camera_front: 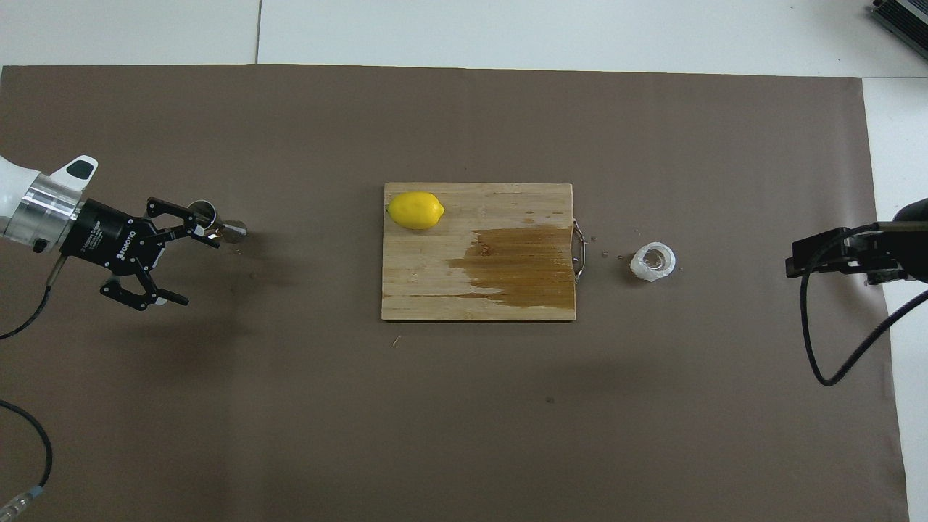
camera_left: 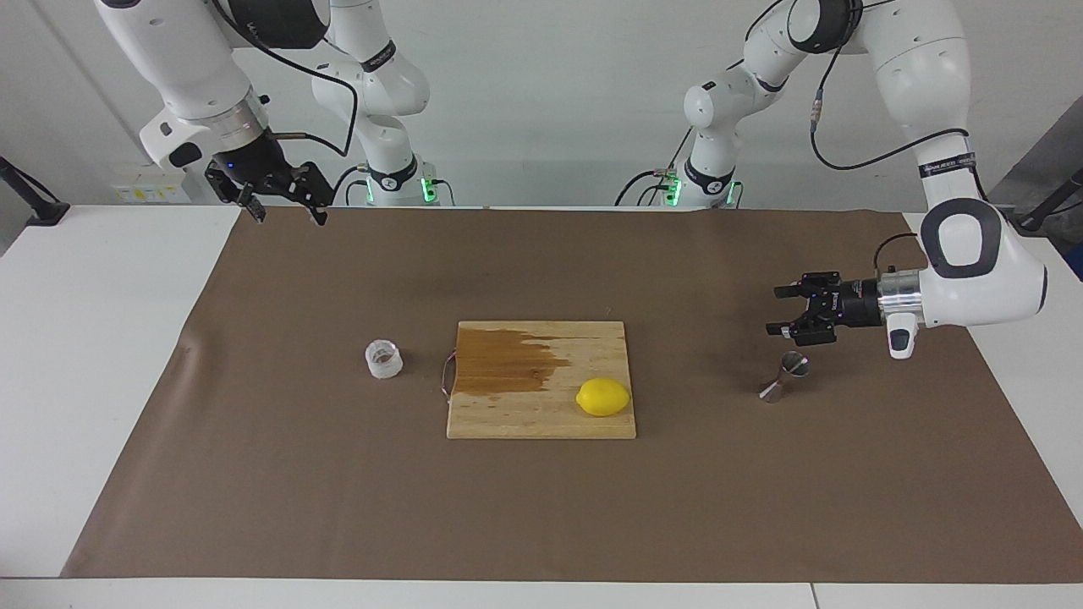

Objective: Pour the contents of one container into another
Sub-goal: 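Move the open left gripper toward the small metal cup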

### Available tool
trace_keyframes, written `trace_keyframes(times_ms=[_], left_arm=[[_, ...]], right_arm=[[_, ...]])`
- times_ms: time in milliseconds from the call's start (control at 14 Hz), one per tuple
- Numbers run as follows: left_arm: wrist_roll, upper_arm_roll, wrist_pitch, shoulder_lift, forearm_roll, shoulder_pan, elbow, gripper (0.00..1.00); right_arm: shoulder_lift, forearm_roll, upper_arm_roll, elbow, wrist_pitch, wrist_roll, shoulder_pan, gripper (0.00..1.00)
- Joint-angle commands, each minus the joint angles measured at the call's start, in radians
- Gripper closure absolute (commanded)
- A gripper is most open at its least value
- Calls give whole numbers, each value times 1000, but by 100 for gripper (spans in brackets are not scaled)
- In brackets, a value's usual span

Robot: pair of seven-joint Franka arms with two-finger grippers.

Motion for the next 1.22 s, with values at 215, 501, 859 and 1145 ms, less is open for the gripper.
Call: trace_keyframes(times_ms=[215,501,859,1145], left_arm=[[-52,-216,138,110,-12,175,70,0],[-265,-355,218,196,43,261,116,0],[-273,-356,171,207,43,271,125,0],[-271,-355,126,210,46,286,124,0]], right_arm=[[-4,25,5,2,0,11,-11,0],[-4,25,5,2,0,11,-11,0],[-4,25,5,2,0,11,-11,0],[-4,25,5,2,0,11,-11,0]])
